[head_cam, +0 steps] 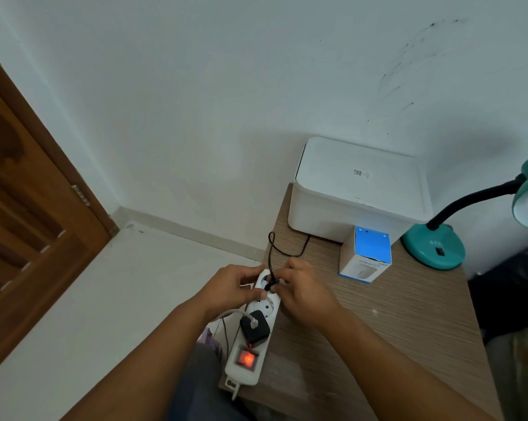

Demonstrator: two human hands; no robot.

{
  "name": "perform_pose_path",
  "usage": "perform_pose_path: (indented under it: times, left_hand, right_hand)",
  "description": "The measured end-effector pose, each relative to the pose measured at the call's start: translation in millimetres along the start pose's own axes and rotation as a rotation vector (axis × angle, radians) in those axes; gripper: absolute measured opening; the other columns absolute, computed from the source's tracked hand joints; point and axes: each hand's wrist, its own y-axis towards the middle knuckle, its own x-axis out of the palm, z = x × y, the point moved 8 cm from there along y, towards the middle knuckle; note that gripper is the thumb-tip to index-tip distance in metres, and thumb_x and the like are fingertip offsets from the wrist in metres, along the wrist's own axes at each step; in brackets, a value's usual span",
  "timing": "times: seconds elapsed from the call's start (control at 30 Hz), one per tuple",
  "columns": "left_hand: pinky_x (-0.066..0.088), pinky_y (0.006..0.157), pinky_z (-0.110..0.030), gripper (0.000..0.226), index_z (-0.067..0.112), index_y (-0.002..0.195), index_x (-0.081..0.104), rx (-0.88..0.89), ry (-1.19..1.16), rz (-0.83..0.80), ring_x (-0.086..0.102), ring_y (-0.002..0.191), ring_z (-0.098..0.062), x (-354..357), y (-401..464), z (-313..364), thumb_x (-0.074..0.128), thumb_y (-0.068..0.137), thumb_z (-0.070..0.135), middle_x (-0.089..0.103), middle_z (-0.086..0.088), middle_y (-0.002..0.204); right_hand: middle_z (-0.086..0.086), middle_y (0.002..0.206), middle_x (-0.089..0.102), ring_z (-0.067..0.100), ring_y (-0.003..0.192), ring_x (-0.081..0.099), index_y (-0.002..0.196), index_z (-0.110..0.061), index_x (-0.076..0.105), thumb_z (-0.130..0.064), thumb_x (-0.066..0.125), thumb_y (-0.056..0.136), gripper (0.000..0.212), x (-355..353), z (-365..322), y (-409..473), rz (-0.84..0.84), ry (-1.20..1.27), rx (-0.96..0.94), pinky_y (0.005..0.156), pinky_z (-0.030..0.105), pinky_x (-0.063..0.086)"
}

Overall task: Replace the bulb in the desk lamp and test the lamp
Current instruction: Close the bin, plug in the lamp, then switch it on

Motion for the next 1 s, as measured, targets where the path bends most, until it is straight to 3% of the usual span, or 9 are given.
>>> perform_pose_path:
  times: [0.2,0.3,0.37,0.43,0.57,0.7,0.83,1.0]
  left_hand:
    - [0.046,0.106,-0.032,0.052,0.029,0.129,0.064,-0.025,0.054,-0.013,0.062,0.11,0.005,-1.3,-0.3,3.2,0.079,0.081,0.019,0.068,0.016,0.121]
    - [0.046,0.091,-0.016,0.052,0.032,0.131,0.062,-0.025,0.149,-0.043,0.059,0.1,0.008,-3.0,-1.8,14.9,0.078,0.083,0.019,0.064,0.015,0.125]
    - [0.043,0.084,-0.013,0.052,0.029,0.133,0.06,-0.024,0.209,-0.034,0.058,0.106,0.0,-6.6,-3.4,20.6,0.077,0.084,0.021,0.061,0.014,0.128]
    - [0.043,0.088,-0.02,0.049,0.029,0.131,0.061,-0.022,0.24,0.017,0.059,0.108,-0.004,-13.3,-7.5,27.2,0.076,0.085,0.025,0.061,0.01,0.132]
    - [0.046,0.094,-0.02,0.043,0.027,0.127,0.066,0.029,0.315,0.155,0.062,0.097,0.006,-34.7,-16.6,54.2,0.073,0.086,0.036,0.069,0.007,0.122]
    - [0.041,0.081,-0.008,0.033,0.028,0.122,0.069,0.133,0.346,0.271,0.06,0.092,0.011,-40.8,-20.9,99.9,0.068,0.09,0.036,0.069,0.014,0.117]
    - [0.047,0.081,-0.007,0.026,0.033,0.114,0.072,0.233,0.302,0.242,0.063,0.092,0.012,0.9,-16.7,146.8,0.069,0.089,0.033,0.071,0.021,0.103]
    - [0.047,0.084,-0.007,0.026,0.027,0.114,0.073,0.352,0.251,0.092,0.064,0.093,0.012,92.9,0.8,193.0,0.071,0.088,0.024,0.071,0.022,0.097]
  right_hand:
    - [-0.008,0.095,0.049,0.01,0.09,0.047,0.115,-0.033,0.066,-0.032,0.055,0.094,0.023,6.8,6.1,-2.0,-0.013,0.137,0.092,0.073,0.027,0.039]
    - [-0.012,0.105,0.049,0.006,0.097,0.048,0.125,-0.033,0.059,-0.031,0.055,0.095,0.031,3.4,10.8,-17.9,0.022,0.179,0.122,0.083,0.026,0.045]
    - [-0.016,0.11,0.048,0.0,0.095,0.048,0.13,-0.034,0.055,-0.027,0.055,0.094,0.036,-2.6,17.0,-34.0,0.049,0.216,0.139,0.084,0.023,0.045]
    - [-0.02,0.11,0.048,-0.002,0.09,0.05,0.129,-0.037,0.053,-0.024,0.056,0.094,0.037,-11.7,27.9,-53.0,0.081,0.238,0.168,0.079,0.016,0.043]
    - [-0.02,0.104,0.052,0.003,0.084,0.055,0.124,-0.043,0.054,-0.022,0.059,0.093,0.038,-37.9,60.8,-92.4,0.195,0.241,0.249,0.071,0.014,0.045]
    - [-0.018,0.102,0.051,0.005,0.082,0.054,0.116,-0.046,0.053,-0.02,0.061,0.092,0.036,-63.7,98.4,-132.6,0.309,0.273,0.337,0.068,0.015,0.045]
    - [-0.016,0.103,0.052,0.005,0.084,0.055,0.115,-0.045,0.054,-0.019,0.061,0.091,0.036,-85.2,136.8,-166.9,0.391,0.286,0.412,0.07,0.02,0.048]
    - [-0.013,0.107,0.054,0.002,0.09,0.054,0.115,-0.036,0.058,-0.013,0.061,0.09,0.035,-109.5,182.1,-200.0,0.488,0.281,0.482,0.072,0.013,0.041]
